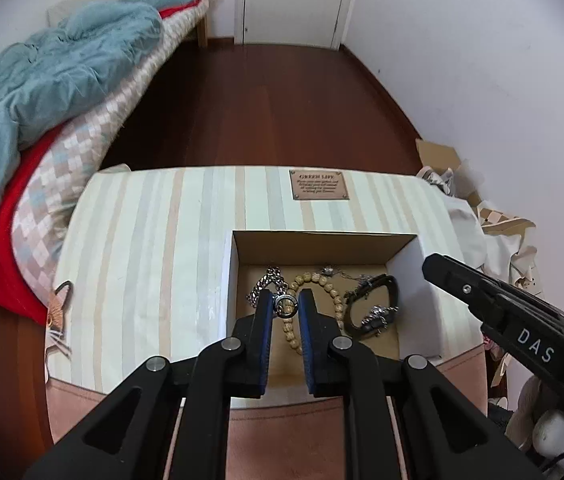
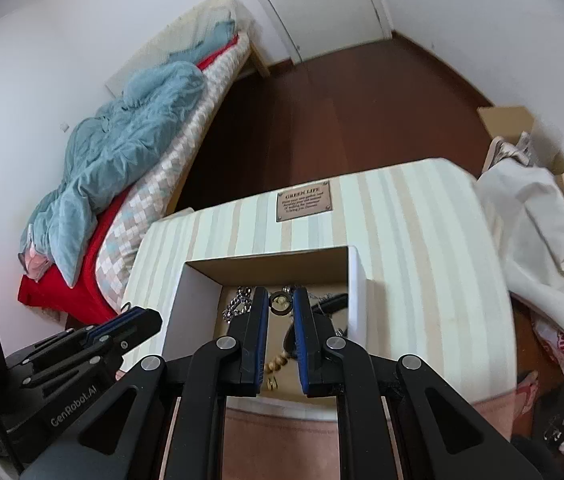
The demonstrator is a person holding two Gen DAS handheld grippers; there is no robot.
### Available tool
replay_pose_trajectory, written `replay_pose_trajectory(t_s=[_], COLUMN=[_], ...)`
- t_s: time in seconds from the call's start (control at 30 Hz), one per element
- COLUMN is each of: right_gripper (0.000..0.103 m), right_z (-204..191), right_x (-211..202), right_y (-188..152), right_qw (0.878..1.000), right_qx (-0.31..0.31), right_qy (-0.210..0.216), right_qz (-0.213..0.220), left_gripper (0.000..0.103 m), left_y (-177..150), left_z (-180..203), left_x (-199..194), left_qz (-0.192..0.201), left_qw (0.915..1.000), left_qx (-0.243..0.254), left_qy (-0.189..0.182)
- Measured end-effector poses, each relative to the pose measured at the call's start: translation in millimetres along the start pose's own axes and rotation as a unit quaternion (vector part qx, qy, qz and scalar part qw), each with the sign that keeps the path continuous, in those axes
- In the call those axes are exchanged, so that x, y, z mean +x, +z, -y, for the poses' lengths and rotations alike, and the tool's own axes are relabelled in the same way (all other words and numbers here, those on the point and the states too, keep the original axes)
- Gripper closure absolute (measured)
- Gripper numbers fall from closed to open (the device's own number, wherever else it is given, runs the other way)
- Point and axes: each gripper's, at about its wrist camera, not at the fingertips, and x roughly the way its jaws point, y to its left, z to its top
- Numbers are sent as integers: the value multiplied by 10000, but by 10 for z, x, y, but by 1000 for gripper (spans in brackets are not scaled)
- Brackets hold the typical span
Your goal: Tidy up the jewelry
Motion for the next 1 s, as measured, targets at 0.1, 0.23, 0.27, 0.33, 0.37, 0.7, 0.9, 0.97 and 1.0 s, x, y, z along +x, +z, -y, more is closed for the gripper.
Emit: replay_pose_trajectory(t_s=[0.1, 0.23, 0.27, 0.33, 0.37, 0.7, 0.9, 0.97, 1.0], right_gripper=[89, 88, 86, 78, 77, 30, 0, 0, 0], right_z=[44, 126, 148, 173, 184, -19, -181, -194, -202], right_x=[203, 367, 369, 347, 331, -20, -136, -180, -215], right_y=[77, 89, 85, 80, 80, -63, -293, -354, -391], right_qw=[9990, 9952, 9947, 9944, 9942, 9962, 9772, 9752, 9741], right_qx=[148, 490, 548, 622, 648, -200, -851, -853, -853], right_qy=[239, 520, 530, 556, 562, -788, -1927, -2026, -2079], right_qz=[-353, -673, -686, -649, -647, -307, -251, -269, -251], left_gripper=[91, 80, 75, 55, 38, 2, 1, 1, 1], left_y=[74, 134, 140, 153, 151, 12, -207, -268, -287], left_z=[-38, -96, -114, -152, -170, -328, -334, -327, -315], left_x=[95, 119, 104, 74, 52, -82, -107, -149, -172], left_qz=[-187, -292, -265, -217, -164, 79, -12, -18, -18], left_qw=[9998, 9990, 9990, 9991, 9992, 9950, 9909, 9910, 9911], left_qx=[-101, -265, -308, -351, -358, -204, -54, -63, -61], left_qy=[-56, -201, -191, -115, 0, 978, 1346, 1334, 1329])
